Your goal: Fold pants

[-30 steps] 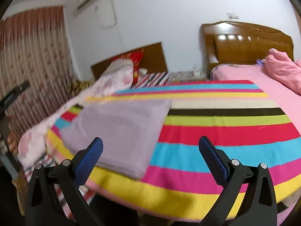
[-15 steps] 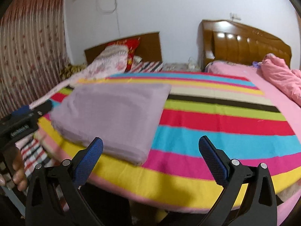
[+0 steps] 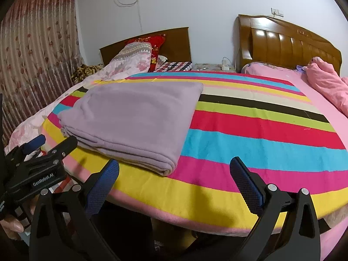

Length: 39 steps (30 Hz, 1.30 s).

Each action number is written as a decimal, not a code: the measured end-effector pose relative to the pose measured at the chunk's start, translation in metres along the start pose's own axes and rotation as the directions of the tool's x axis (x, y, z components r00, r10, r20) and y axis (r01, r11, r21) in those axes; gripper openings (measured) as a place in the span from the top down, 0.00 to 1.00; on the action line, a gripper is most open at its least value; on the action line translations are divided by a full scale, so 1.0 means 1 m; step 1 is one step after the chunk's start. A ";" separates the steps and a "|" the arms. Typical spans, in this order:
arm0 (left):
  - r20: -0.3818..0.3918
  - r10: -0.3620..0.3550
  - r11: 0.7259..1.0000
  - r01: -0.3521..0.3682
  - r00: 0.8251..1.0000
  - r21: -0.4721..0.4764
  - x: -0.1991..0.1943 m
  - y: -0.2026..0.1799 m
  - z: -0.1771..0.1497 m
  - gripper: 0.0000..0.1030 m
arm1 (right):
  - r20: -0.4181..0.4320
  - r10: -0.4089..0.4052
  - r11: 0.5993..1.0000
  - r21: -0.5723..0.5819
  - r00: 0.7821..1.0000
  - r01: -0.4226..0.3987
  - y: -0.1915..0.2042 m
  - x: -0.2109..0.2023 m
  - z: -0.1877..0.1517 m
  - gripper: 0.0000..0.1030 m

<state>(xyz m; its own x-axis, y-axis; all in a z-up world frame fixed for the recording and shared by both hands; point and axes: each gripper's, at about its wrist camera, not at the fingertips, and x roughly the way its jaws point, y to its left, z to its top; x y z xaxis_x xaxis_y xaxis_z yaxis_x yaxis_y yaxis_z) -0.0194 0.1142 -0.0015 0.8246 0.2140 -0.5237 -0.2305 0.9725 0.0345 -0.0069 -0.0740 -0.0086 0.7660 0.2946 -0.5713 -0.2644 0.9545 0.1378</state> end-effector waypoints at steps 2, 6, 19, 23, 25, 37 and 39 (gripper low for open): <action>0.000 -0.002 1.000 0.002 1.000 -0.001 0.000 -0.001 -0.001 0.01 | -0.001 0.001 1.000 -0.003 1.000 -0.001 0.001 0.000 0.000 0.04; -0.002 -0.002 1.000 0.002 1.000 0.001 -0.001 -0.002 -0.002 0.01 | 0.002 0.004 1.000 -0.010 1.000 -0.004 0.002 -0.001 0.000 0.04; -0.005 -0.007 1.000 0.007 1.000 0.000 -0.001 -0.003 -0.002 0.01 | -0.004 0.013 1.000 -0.025 1.000 -0.013 0.004 0.000 0.001 0.04; -0.006 -0.003 1.000 0.003 1.000 0.000 -0.001 -0.002 -0.002 0.01 | -0.006 0.015 0.999 -0.028 1.000 -0.015 0.004 0.001 0.001 0.04; -0.007 -0.005 1.000 0.005 1.000 0.001 0.000 -0.002 -0.002 0.01 | -0.006 0.016 0.999 -0.028 1.000 -0.016 0.004 0.001 0.001 0.04; -0.009 -0.009 1.000 0.009 1.000 0.002 0.001 0.000 -0.002 0.01 | -0.007 0.016 0.999 -0.029 1.000 -0.016 0.006 0.000 0.001 0.04; -0.009 -0.008 1.000 0.008 1.000 0.002 0.001 0.000 -0.003 0.01 | -0.007 0.015 0.999 -0.028 1.000 -0.015 0.006 0.000 0.001 0.04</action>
<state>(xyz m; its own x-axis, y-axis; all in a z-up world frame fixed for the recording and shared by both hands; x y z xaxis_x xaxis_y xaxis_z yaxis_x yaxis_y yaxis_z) -0.0197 0.1142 -0.0043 0.8218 0.2052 -0.5315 -0.2229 0.9743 0.0317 -0.0077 -0.0680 -0.0071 0.7578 0.3089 -0.5747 -0.2926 0.9482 0.1237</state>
